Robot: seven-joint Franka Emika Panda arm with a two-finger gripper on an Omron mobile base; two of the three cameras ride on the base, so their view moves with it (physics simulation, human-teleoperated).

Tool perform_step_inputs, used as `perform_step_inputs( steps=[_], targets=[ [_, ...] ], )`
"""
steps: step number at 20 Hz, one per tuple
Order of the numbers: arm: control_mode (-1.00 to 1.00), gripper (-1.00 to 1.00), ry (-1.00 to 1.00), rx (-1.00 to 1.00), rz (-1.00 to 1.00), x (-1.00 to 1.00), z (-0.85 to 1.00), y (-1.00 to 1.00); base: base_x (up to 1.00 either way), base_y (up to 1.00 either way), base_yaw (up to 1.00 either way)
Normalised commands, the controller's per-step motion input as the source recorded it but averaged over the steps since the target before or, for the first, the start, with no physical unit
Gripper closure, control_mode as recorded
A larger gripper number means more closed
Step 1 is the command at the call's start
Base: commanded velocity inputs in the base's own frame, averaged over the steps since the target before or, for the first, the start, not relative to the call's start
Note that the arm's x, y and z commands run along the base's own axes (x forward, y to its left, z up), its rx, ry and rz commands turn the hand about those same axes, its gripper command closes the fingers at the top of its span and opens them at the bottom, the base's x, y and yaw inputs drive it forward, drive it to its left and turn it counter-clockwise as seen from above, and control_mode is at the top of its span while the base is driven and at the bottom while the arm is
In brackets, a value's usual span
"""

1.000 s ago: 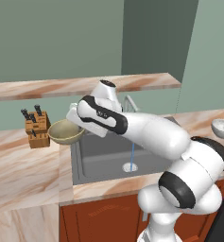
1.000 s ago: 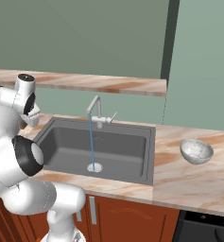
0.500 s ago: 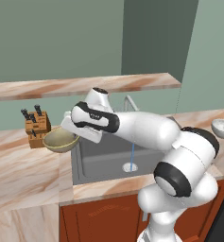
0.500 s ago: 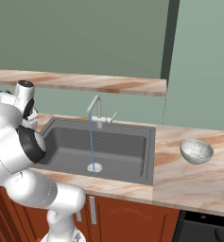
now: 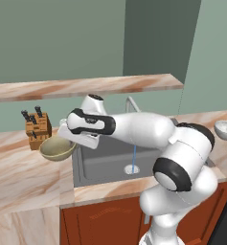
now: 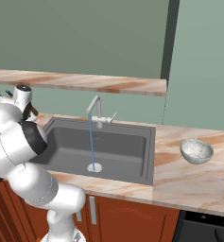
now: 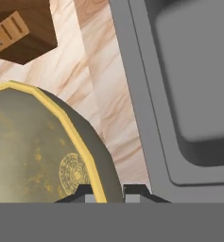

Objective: Rinse each bowl for a few seconds and place them down in the sink or on the counter.

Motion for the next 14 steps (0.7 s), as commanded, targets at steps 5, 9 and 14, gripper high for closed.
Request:
perform_step_inputs(
  steps=[5,9,14],
  targets=[
    [-1.00,1.00,0.00,0.00,0.07,-0.03,-0.20,0.00,0.00,0.00,0.00],
    [-1.00,1.00,0.00,-0.04,0.08,-0.01,-0.17,-0.10,0.00,0.00,0.00],
    [-1.00,1.00,0.00,-0.03,0.06,0.00,-0.16,-0.02,0.00,0.00,0.00]
  ],
)
